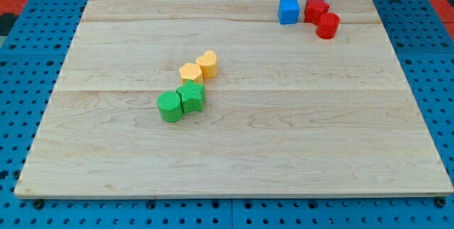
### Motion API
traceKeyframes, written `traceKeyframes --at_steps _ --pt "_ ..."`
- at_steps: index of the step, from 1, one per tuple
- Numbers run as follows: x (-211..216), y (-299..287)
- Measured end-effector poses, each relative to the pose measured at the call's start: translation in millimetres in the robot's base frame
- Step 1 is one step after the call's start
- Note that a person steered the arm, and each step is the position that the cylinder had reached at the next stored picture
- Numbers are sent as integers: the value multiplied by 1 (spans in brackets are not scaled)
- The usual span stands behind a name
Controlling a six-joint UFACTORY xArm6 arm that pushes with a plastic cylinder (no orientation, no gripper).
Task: Push the yellow heart towards the group of blocks
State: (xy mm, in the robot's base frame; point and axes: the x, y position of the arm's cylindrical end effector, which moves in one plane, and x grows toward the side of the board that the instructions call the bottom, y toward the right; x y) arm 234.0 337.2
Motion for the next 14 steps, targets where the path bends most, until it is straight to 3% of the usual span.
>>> traceKeyframes --at_steps 1,3,4,5,6,7,14 --pt "66 0" --pt "133 -48" --pt "213 -108" --pt "250 -227" --pt "261 -322" --pt "261 -337" --pt "201 -343"
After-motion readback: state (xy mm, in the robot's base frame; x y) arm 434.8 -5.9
